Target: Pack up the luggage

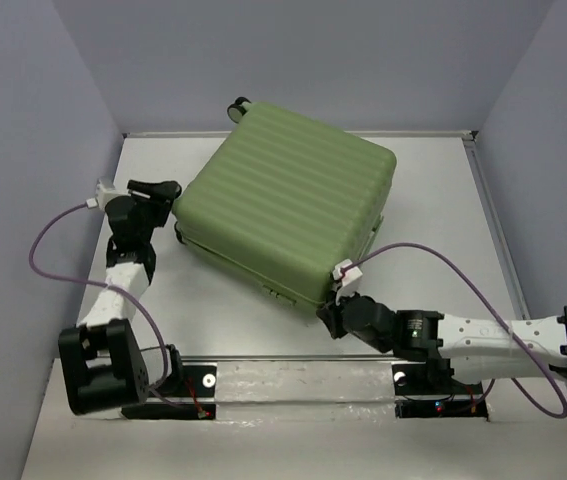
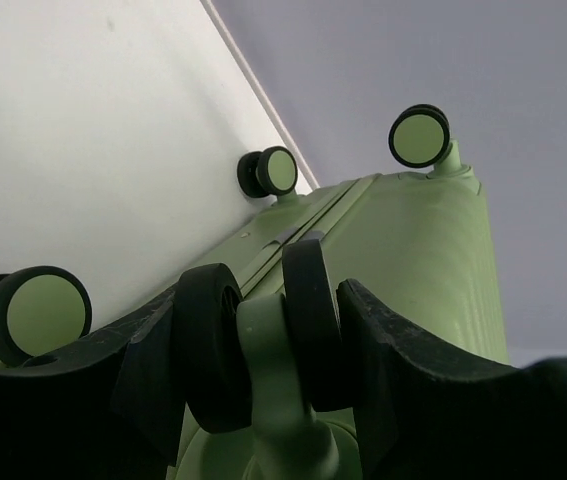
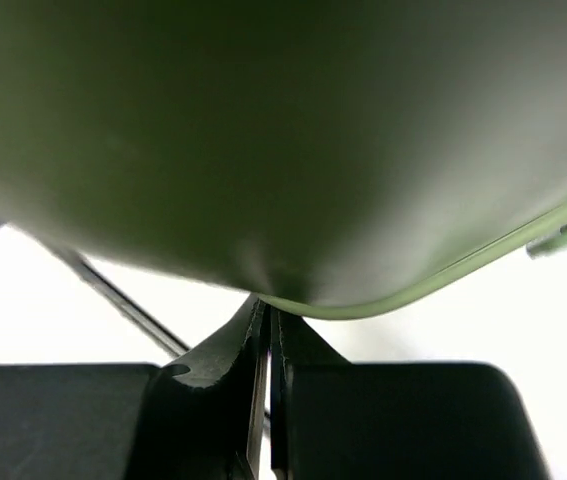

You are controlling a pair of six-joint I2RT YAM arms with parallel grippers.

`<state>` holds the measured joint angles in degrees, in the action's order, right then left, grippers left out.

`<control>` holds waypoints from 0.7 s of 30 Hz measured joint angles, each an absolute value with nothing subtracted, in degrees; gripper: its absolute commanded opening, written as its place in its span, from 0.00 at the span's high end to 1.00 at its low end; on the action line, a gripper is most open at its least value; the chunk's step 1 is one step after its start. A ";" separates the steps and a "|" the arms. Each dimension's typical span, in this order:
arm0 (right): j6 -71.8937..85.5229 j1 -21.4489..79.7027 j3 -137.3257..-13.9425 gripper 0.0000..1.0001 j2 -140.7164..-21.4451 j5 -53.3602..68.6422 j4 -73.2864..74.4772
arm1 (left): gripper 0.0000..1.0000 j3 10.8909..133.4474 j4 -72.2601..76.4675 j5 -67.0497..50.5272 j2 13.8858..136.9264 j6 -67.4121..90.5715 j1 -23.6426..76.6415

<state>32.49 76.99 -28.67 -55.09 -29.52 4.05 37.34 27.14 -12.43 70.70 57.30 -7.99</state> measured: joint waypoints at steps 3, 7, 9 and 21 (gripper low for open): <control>31.46 74.96 -30.24 0.93 -57.95 -29.80 5.96 | 0.94 28.91 27.75 -6.61 60.23 57.45 -9.19; 34.15 78.43 -35.07 0.93 -69.28 -40.80 5.67 | 0.94 21.17 28.75 0.95 49.25 58.81 -10.57; 34.06 79.24 -38.33 0.93 -75.68 -46.76 5.69 | 0.94 17.78 29.36 4.56 43.86 59.94 -10.76; 20.53 65.89 -41.52 0.93 -73.65 -44.49 11.20 | 0.94 15.38 15.57 10.17 22.72 59.96 0.54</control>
